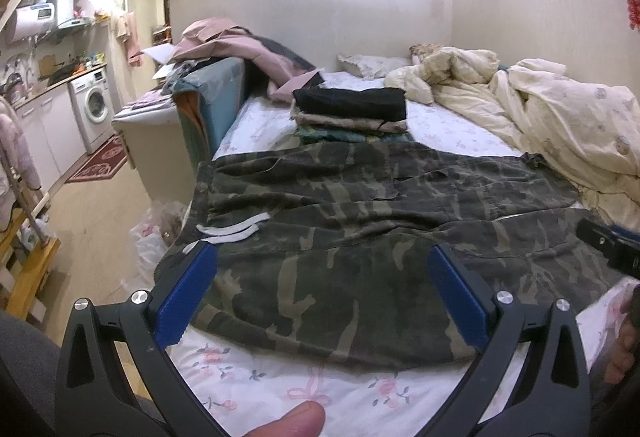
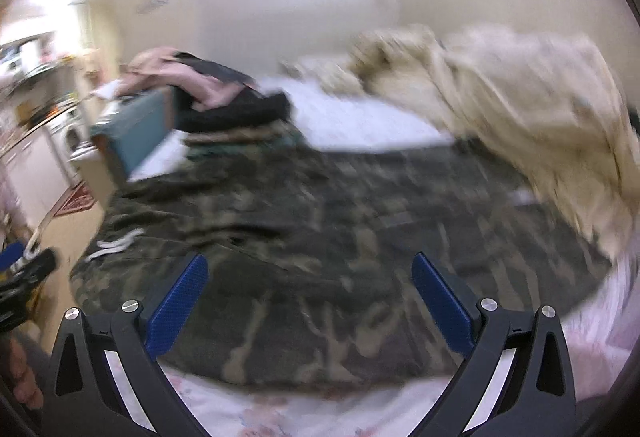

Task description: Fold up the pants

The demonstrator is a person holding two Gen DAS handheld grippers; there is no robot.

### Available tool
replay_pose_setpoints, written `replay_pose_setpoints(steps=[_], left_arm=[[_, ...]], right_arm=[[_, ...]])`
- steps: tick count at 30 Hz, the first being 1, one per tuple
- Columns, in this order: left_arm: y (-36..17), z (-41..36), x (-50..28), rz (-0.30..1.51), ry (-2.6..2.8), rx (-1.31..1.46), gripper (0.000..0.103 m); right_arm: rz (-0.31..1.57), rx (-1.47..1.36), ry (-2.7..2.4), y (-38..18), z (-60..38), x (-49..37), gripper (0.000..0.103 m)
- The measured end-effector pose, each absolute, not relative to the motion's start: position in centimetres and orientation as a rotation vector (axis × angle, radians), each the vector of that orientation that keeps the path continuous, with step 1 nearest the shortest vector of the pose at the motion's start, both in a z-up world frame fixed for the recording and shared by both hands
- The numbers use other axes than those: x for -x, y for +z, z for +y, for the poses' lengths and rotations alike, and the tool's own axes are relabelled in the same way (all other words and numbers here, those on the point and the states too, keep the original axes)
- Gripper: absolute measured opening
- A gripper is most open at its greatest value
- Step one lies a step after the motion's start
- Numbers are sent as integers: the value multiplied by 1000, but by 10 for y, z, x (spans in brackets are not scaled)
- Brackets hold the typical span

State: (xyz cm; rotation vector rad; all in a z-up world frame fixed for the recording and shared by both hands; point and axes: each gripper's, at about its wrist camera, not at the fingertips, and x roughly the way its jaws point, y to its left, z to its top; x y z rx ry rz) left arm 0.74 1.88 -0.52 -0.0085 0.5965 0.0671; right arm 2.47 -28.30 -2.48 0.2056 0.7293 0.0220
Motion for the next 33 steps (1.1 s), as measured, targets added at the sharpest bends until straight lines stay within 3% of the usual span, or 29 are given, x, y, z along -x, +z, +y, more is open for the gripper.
replay_pose_setpoints(steps=[3, 9, 18, 20, 22, 24, 26, 33], left_arm=[[-6, 18, -12, 610, 99, -11, 103], [-12, 23, -26, 678, 99, 13, 103], [-24, 40, -44, 765, 149, 68, 103], [-27, 44, -46, 782, 157, 85, 103], [-28, 46, -46, 790, 164, 85, 103], [-30, 47, -46, 788, 172, 79, 103], [-31, 48, -46, 791, 176, 78, 103], [-32, 58, -49, 811, 199, 101, 103]], right_arm=[[915, -369, -17, -55, -330, -41, 103], [1116, -628, -306, -108, -440, -44, 102], [1130, -666, -763, -134, -557, -37, 89], [1120, -710, -811, -143, -572, -33, 71], [1098, -761, -811, -151, -579, -32, 64], [1063, -726, -819, -144, -576, -32, 38], [992, -710, -813, -134, -574, -32, 4], [691, -611, -608, -69, -541, -41, 0]])
